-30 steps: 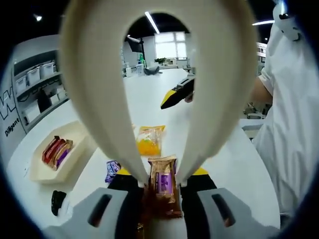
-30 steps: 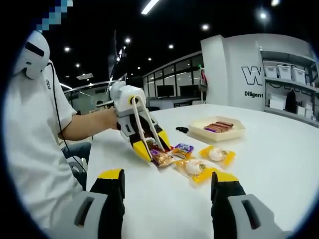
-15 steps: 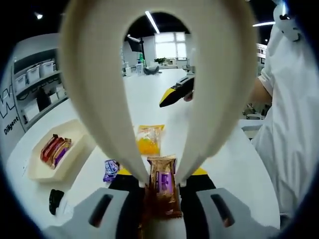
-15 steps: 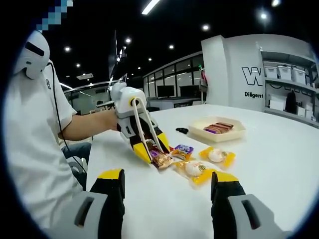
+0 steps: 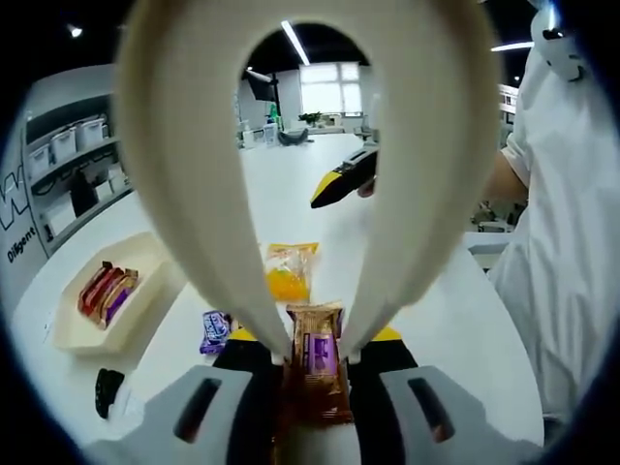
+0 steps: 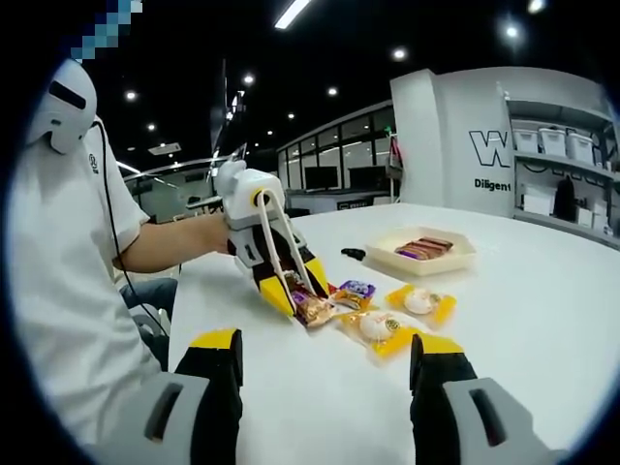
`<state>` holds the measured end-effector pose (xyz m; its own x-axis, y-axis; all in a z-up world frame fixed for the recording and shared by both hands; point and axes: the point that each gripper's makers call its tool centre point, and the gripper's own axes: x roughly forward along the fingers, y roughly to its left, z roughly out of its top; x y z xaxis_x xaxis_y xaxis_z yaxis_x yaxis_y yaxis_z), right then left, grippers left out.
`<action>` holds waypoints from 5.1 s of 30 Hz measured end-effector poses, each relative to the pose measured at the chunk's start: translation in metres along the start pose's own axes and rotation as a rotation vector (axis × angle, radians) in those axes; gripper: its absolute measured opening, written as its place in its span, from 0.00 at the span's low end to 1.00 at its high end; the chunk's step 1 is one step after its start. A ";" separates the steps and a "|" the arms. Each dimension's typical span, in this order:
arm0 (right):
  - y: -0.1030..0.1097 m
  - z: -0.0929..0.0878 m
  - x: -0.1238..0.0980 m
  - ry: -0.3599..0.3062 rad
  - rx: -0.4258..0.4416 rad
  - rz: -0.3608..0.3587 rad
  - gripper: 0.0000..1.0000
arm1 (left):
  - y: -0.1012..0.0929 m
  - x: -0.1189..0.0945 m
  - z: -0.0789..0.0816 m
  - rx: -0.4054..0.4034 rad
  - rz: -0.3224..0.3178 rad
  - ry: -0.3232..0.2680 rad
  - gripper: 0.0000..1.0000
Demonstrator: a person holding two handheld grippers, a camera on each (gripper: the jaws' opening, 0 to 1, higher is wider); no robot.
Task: Place the target food into the container with the food tongs after gripping and lifting it, then release it inside without dropping or visibly crushing the food.
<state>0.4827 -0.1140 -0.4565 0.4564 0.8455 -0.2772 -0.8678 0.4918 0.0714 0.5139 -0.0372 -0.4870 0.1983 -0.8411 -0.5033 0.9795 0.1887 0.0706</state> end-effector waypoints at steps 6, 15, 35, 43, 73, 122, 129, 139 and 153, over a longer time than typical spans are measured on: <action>0.000 0.000 0.000 -0.001 0.001 -0.002 0.69 | 0.000 -0.002 0.000 -0.001 -0.005 0.002 0.24; -0.001 -0.003 -0.001 0.002 0.004 -0.005 0.69 | 0.000 -0.008 0.005 0.000 -0.018 -0.002 0.24; -0.004 -0.006 -0.005 0.020 0.000 -0.022 0.68 | 0.007 -0.022 0.023 0.033 -0.027 -0.005 0.24; -0.004 -0.006 -0.007 0.019 -0.001 -0.025 0.68 | 0.015 -0.029 0.034 0.042 -0.019 -0.015 0.24; -0.005 -0.002 -0.009 0.021 -0.012 -0.028 0.68 | 0.063 -0.039 0.058 0.055 0.009 -0.023 0.24; -0.010 -0.007 -0.012 0.031 0.008 -0.041 0.68 | 0.164 0.002 0.038 -0.039 0.037 0.029 0.23; -0.010 -0.008 -0.011 0.035 0.006 -0.042 0.68 | 0.170 0.011 0.034 -0.037 0.030 0.039 0.23; -0.011 -0.009 -0.012 0.036 0.008 -0.045 0.68 | 0.173 0.019 0.025 -0.027 0.022 0.063 0.23; -0.012 -0.010 -0.012 0.039 0.012 -0.045 0.68 | 0.178 0.024 0.020 -0.021 0.016 0.083 0.23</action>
<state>0.4853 -0.1321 -0.4640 0.4866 0.8138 -0.3177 -0.8441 0.5317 0.0690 0.6935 -0.0338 -0.4697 0.2095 -0.7929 -0.5723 0.9751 0.2131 0.0618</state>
